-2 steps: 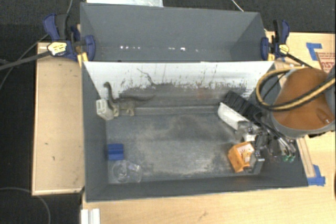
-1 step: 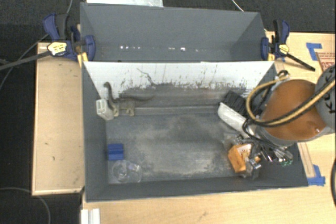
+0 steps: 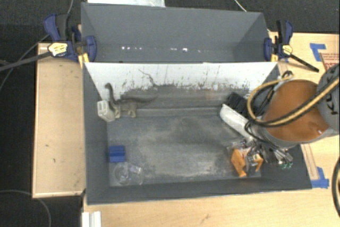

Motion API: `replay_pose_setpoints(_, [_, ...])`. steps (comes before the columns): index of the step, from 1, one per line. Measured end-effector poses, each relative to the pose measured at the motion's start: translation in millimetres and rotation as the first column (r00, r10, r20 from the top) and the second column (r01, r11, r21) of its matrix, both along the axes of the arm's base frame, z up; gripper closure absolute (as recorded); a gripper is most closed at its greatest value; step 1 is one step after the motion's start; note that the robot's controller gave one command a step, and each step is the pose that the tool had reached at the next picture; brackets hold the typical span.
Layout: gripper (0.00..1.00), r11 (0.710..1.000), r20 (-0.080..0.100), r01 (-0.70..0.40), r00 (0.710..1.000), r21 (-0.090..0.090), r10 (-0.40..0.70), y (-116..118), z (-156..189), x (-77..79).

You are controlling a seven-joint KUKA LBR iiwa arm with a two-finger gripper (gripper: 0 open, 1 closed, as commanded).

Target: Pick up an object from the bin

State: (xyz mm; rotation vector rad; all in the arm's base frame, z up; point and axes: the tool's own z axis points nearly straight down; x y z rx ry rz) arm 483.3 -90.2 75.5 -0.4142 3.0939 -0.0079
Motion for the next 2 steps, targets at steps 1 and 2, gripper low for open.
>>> replay_pose_setpoints(1, [1.0,1.0,0.0,-0.001,1.0,0.0,0.001,0.0,0.0,0.0])
replay_pose_setpoints(2, [1.0,1.0,-0.009,-0.001,1.0,0.002,0.001,0.7,4.5,-2.7])
